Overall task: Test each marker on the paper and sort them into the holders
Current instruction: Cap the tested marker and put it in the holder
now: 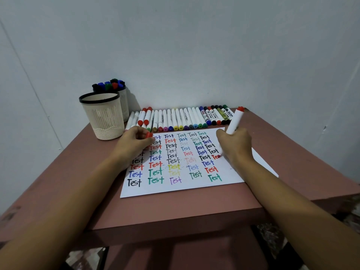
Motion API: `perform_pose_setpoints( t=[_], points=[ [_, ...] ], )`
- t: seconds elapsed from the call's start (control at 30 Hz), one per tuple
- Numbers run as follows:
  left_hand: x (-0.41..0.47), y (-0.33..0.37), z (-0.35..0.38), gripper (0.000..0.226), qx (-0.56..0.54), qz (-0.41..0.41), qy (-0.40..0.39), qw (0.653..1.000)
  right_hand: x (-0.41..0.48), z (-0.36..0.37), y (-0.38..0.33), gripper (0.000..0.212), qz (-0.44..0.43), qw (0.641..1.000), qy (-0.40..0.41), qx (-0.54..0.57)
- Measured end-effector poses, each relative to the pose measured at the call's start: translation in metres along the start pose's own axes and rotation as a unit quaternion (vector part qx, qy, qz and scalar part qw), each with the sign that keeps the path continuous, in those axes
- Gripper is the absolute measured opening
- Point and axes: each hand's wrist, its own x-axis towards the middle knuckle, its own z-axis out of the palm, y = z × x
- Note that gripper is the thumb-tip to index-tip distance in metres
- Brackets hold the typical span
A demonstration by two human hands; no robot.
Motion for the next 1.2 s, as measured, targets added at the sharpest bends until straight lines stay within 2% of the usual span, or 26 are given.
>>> perform_pose_setpoints(
  t=[0.17,0.5,0.67,0.9,1.03,1.2],
  points=[
    [0.0,0.001,0.0,0.017,-0.002,-0.003,-0.001,1.0,0.001,-0.002,0.0,0.028,0.003,0.998,0.054,0.014],
    [-0.002,0.002,0.0,0.016,-0.003,-0.006,-0.003,1.0,0.002,0.0,0.0,0.028,-0.01,1.0,0.029,-0.005],
    [-0.002,0.002,0.0,0.017,0.007,-0.003,-0.002,1.0,0.003,-0.001,0.0,0.027,0.005,0.999,0.043,0.018],
    [-0.002,0.001,0.002,0.021,0.068,0.025,0.002,0.997,0.002,0.0,0.001,0.03,-0.02,0.998,0.059,0.002],
    [-0.004,0.003,0.002,0.022,0.127,0.058,-0.006,0.99,0.006,0.0,-0.003,0.03,0.011,0.99,0.043,0.136],
    [-0.01,0.009,0.006,0.028,0.192,0.138,-0.01,0.972,0.003,0.002,-0.011,0.032,0.054,0.959,-0.095,0.263]
  ],
)
